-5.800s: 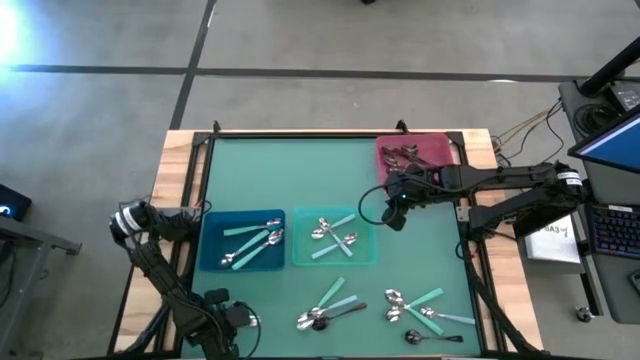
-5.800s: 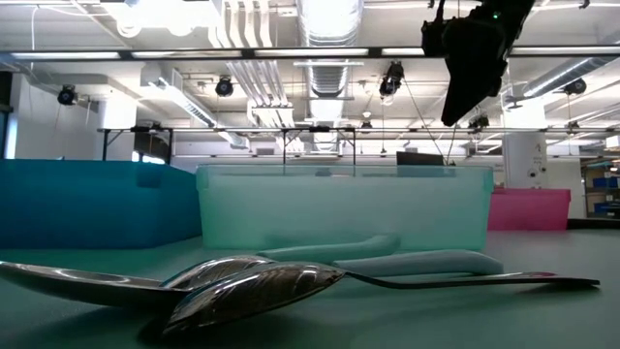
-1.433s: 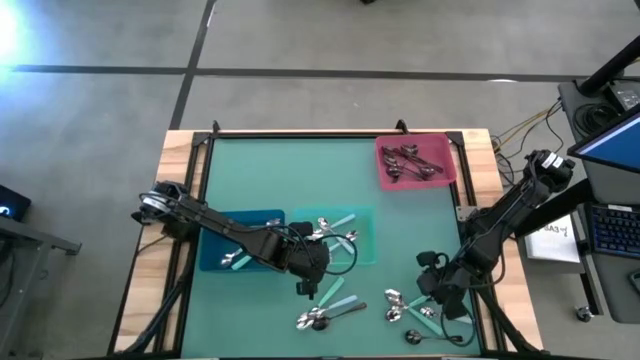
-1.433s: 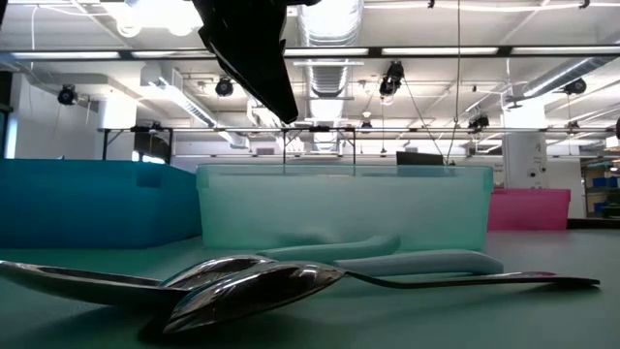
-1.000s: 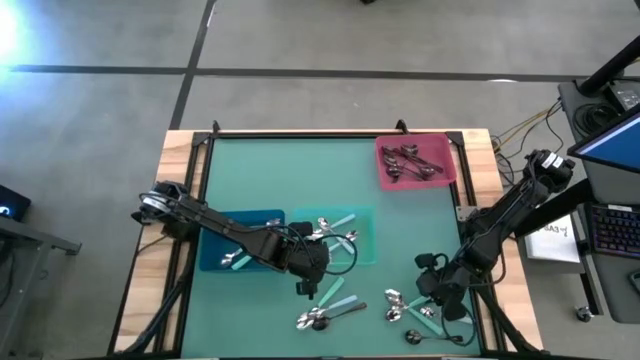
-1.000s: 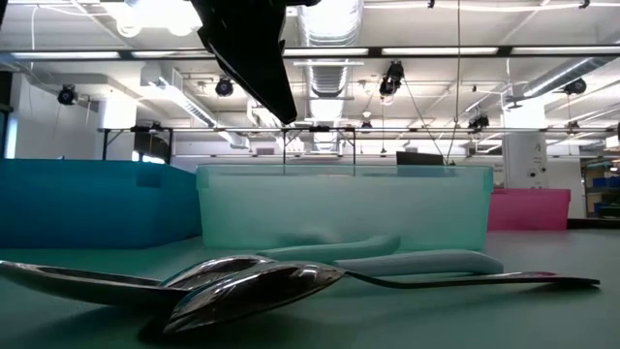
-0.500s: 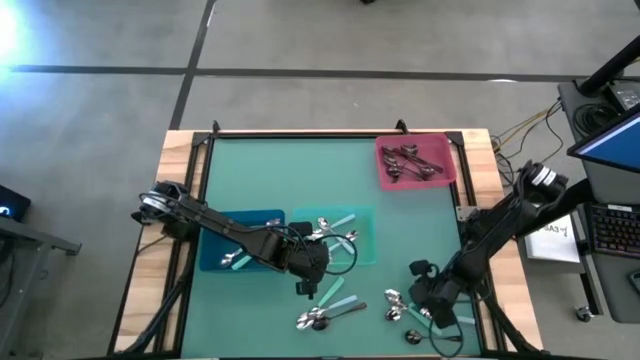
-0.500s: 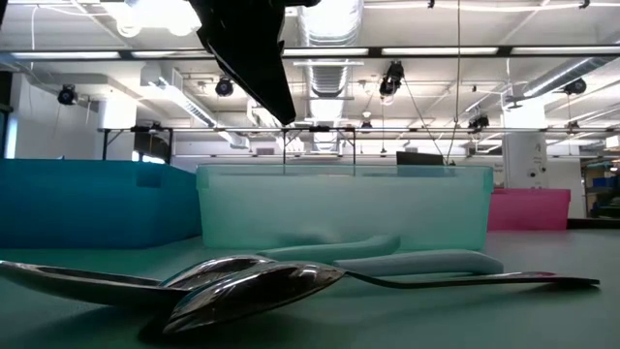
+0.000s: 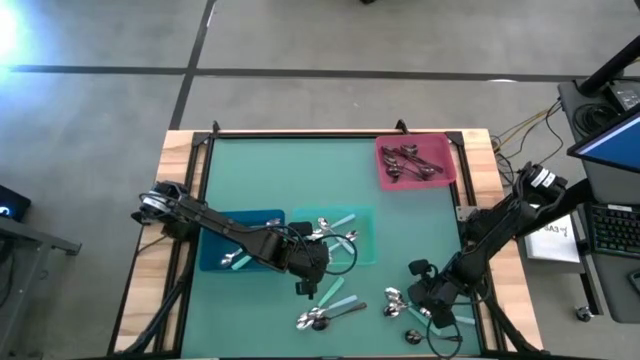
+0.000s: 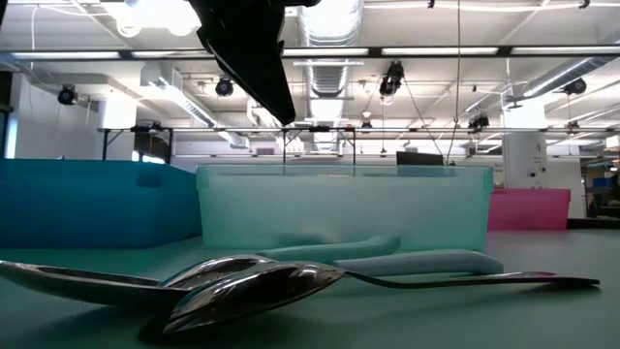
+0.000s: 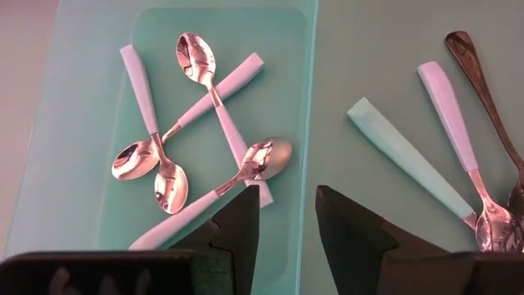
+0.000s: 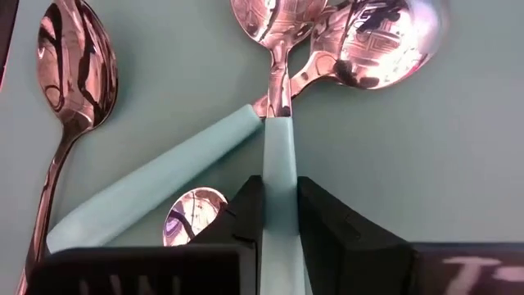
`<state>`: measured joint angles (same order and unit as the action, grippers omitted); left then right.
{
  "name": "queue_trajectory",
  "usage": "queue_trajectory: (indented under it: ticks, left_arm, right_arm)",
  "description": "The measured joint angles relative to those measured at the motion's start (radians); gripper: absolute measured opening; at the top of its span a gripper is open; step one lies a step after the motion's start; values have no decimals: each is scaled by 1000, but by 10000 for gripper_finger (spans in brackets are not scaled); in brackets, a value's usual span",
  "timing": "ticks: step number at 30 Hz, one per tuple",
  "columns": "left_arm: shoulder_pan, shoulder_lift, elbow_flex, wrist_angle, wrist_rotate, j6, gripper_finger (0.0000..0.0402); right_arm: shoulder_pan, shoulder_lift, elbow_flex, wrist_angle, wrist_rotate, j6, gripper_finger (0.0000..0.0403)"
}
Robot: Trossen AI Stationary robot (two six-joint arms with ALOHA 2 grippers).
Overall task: Sort silverware by color (type)
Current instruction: Put the green spoon into the blue bin
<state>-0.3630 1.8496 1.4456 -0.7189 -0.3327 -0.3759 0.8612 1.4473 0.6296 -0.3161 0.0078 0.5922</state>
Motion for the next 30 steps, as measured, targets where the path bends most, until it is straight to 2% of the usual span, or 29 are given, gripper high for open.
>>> queue_trajectory:
  ticks: [4, 9, 16, 20, 25, 28, 30]
  left_arm:
    - [0, -4, 0, -3, 1, 6, 107]
    - [-1, -31, 0, -3, 0, 28, 107]
    - [-14, -72, 0, 4, -14, 83, 107]
    - [-37, -91, 0, 36, -86, 152, 107]
    - [-51, -99, 0, 182, -129, 316, 107]
    - [-49, -99, 0, 261, -226, 357, 107]
    - [-49, -100, -5, 307, -310, 367, 107]
  right_arm:
    - [1, -80, 20, -58, 40, -6, 40]
    - [-20, -190, 71, -94, 218, -14, 40]
    - [-69, -254, 118, -94, 418, -57, 40]
    - [-115, -254, 148, -74, 498, -117, 40]
    - [-199, -252, 198, -47, 653, -259, 40]
    - [-265, -255, 235, -38, 772, -297, 40]
    - [-308, -255, 253, -38, 813, -312, 40]
